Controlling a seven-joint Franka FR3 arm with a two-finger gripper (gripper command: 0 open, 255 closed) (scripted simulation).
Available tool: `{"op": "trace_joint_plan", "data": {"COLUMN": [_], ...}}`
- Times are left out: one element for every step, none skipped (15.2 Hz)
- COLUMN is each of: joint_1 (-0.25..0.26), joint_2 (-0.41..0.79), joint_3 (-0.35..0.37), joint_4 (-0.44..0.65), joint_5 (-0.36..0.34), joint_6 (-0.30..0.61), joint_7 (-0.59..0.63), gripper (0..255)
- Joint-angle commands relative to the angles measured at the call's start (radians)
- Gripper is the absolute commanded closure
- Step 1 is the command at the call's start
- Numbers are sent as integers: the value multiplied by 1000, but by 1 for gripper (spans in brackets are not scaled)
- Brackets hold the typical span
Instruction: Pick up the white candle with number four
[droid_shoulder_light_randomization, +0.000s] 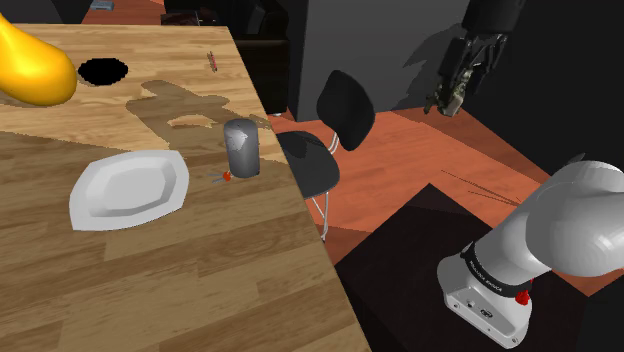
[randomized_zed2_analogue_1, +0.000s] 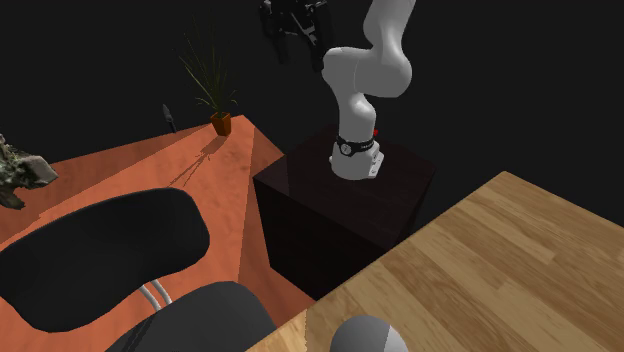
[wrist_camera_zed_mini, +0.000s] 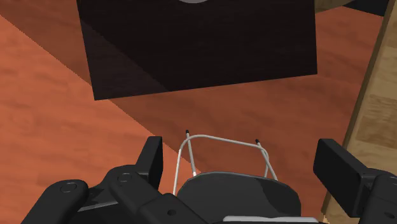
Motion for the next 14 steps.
{"op": "trace_joint_plan", "data": {"joint_1": [0,7,13,20,26,32,38,44,49,54,59,64,69,74], "joint_2": [0,25,52,79,107,136,165,195,225,256,288,320,352,385], "joint_3": [0,13,26,38,50,63,74,86,97,109,120,130,141,151], "joint_4": [0,4,10,16,24,34,44,56,69,83,99,116,134,153], "joint_5": [0,15,29,43,56,68,80,90,101,110,119,127,134,140], "joint_6": [0,22,43,65,86,106,126,146,165,184,201,219,235,251], "joint_7": [0,16,32,47,62,77,91,106,119,133,147,160,174,187], "gripper": [0,0,0,0,0,0,0,0,0,0,0,0,0,0]}}
